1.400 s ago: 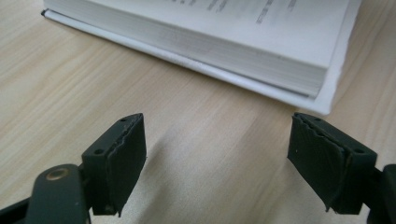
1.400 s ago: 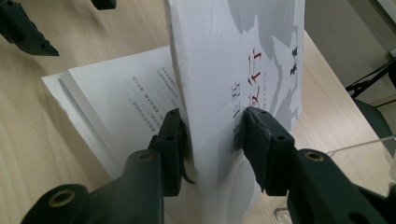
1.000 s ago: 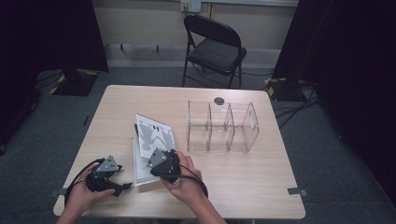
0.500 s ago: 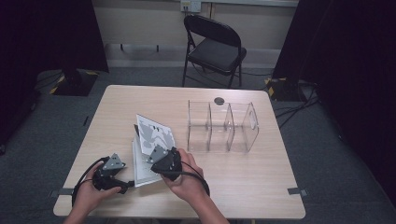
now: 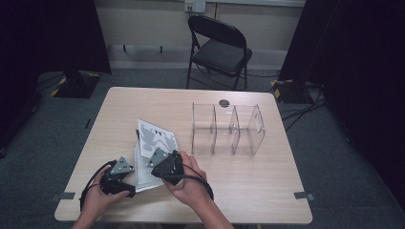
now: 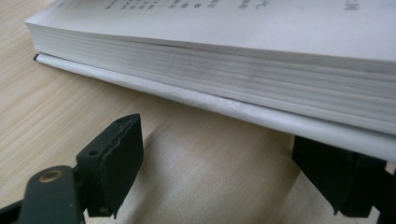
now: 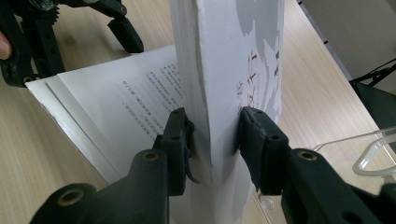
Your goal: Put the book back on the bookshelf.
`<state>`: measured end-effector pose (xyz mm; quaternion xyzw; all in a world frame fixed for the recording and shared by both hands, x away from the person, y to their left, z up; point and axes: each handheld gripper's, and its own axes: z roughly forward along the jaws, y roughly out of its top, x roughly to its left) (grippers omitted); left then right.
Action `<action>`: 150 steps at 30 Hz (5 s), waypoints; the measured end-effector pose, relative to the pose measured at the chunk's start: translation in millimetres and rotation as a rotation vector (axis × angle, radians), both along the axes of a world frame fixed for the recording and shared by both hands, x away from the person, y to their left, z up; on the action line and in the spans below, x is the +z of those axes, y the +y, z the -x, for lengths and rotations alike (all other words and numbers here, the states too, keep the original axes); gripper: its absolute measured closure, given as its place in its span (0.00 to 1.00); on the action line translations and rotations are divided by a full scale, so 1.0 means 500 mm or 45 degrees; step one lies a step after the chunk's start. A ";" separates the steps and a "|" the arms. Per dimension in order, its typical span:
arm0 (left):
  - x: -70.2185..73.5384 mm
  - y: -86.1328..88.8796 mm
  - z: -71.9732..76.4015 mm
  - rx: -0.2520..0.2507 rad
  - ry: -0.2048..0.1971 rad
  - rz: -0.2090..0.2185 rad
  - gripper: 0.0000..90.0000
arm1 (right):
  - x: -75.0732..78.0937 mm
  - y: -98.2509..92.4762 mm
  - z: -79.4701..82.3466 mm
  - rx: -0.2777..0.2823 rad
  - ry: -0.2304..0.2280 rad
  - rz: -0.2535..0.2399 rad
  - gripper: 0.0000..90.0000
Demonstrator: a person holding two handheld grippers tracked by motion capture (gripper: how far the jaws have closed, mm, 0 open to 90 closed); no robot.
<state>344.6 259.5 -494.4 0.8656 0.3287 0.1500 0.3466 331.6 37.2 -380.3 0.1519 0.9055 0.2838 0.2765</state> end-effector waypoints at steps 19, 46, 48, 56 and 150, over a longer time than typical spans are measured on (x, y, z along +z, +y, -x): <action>0.024 -0.001 -0.001 0.017 -0.104 0.006 0.18 | 0.027 0.005 -0.006 0.021 0.038 0.034 0.71; 0.046 -0.009 0.007 -0.043 -0.221 -0.030 0.20 | 0.041 0.014 -0.011 0.054 0.044 0.068 0.71; 0.049 -0.013 0.009 -0.058 -0.229 -0.029 0.19 | 0.043 0.014 -0.010 0.057 0.051 0.072 0.71; 0.068 -0.039 0.013 -0.138 -0.297 -0.007 0.17 | 0.066 0.020 -0.017 0.080 0.065 0.103 0.71; 0.237 -0.039 0.001 -0.284 -0.119 -0.212 0.81 | -0.213 -0.296 -0.039 -0.288 0.402 -0.300 0.23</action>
